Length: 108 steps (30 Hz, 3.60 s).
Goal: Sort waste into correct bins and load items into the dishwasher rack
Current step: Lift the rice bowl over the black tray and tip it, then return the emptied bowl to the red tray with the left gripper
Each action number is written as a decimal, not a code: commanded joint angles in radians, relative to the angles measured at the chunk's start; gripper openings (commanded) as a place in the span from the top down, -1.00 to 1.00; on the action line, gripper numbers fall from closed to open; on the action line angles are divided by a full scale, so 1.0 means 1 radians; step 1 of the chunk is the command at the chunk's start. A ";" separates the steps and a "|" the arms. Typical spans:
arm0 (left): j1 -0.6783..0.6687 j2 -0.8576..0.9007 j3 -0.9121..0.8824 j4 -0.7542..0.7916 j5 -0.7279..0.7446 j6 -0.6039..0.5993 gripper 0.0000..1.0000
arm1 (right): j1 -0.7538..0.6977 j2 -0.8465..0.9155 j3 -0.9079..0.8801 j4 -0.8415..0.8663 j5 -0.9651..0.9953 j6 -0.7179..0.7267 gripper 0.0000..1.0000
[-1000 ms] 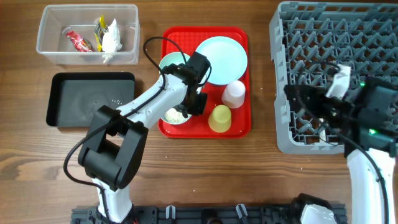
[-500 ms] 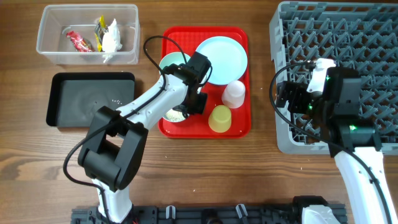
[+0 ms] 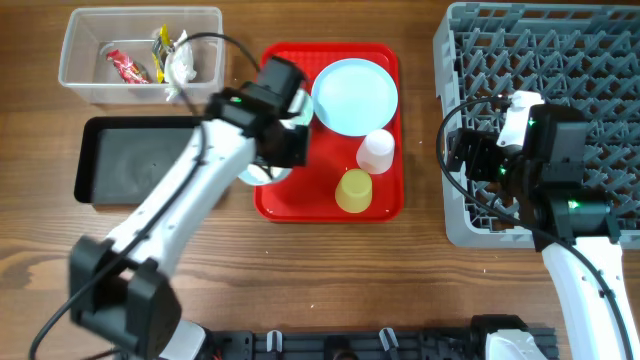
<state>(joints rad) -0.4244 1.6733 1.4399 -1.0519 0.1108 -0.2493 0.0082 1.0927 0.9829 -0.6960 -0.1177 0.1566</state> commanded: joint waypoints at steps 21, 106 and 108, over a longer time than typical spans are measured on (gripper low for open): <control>0.888 0.037 0.017 -0.156 0.857 0.554 0.92 | 0.006 -0.002 0.021 -0.020 0.013 0.000 -0.99; -0.073 0.272 0.140 -0.060 0.063 0.378 -0.17 | 0.006 0.014 0.021 -0.067 0.020 0.001 -0.99; -0.070 0.272 0.141 -0.058 0.063 0.344 -0.49 | 0.006 0.014 0.021 -0.061 -0.008 0.000 -0.99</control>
<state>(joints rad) -0.4957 1.9648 1.5719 -1.1152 0.1909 0.1360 0.0082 1.1023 0.9844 -0.7631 -0.1104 0.1566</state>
